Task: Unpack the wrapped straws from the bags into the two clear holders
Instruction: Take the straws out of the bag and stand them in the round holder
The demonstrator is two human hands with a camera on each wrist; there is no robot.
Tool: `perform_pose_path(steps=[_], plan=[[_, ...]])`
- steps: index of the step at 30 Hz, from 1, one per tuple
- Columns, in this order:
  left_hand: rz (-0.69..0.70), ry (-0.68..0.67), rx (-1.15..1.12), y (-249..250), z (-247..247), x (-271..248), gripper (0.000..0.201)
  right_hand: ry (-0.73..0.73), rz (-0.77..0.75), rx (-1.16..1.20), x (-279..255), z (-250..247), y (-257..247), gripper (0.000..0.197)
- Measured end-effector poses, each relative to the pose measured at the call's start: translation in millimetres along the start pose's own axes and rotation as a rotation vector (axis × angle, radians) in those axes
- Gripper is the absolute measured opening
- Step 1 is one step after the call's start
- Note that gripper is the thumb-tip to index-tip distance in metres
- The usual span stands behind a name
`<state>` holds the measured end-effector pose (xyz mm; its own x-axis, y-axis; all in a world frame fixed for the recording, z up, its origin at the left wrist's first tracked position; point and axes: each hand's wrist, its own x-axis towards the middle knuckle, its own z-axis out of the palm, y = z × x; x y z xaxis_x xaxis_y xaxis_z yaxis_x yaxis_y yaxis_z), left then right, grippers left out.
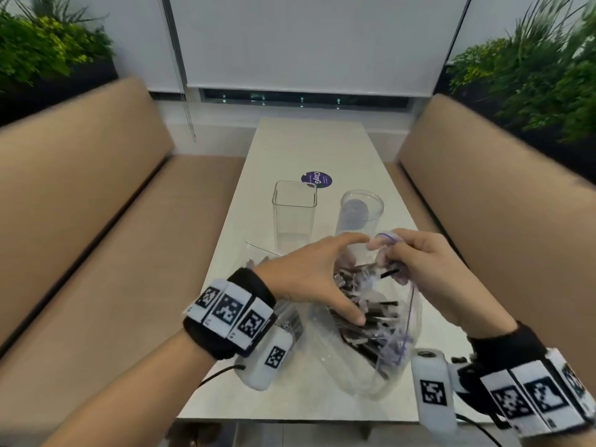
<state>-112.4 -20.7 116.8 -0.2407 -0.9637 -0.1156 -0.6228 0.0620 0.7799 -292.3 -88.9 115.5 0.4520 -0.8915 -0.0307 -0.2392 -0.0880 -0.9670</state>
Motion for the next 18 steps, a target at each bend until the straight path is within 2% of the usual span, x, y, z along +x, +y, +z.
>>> perform_pose_path(steps=[2,4,6,8,10,12,13,14,16,17,18], plan=[[-0.046,0.067,0.042,-10,10,4,0.115,0.051,-0.009,-0.006,0,-4,5,0.025],[-0.094,0.141,0.035,-20,14,4,0.120,0.126,-0.026,-0.154,-4,-13,20,0.022],[-0.151,0.239,-0.073,-29,12,3,0.119,0.216,-0.027,-0.311,-11,-25,36,0.019],[-0.192,0.309,-0.210,-33,9,3,0.114,0.300,-0.046,-0.330,-15,-33,43,0.022],[-0.180,0.198,-0.219,-27,12,2,0.100,0.297,-0.101,-0.317,-14,-29,36,0.024],[-0.133,0.048,-0.213,-16,18,5,0.079,0.172,-0.165,-0.340,-10,-14,21,0.024],[-0.096,0.019,-0.213,-11,21,9,0.067,0.105,-0.197,-0.349,-8,-7,14,0.023],[-0.055,0.027,-0.210,-9,23,15,0.052,0.064,-0.219,-0.350,-6,-2,10,0.023],[-0.028,0.140,-0.176,-9,27,29,0.018,0.060,-0.249,-0.350,-2,-1,6,0.021],[-0.055,0.218,-0.175,-11,29,35,0.014,0.086,-0.255,-0.377,0,-4,9,0.019],[-0.100,0.289,-0.197,-16,30,39,0.019,0.117,-0.256,-0.436,0,-8,12,0.017]])
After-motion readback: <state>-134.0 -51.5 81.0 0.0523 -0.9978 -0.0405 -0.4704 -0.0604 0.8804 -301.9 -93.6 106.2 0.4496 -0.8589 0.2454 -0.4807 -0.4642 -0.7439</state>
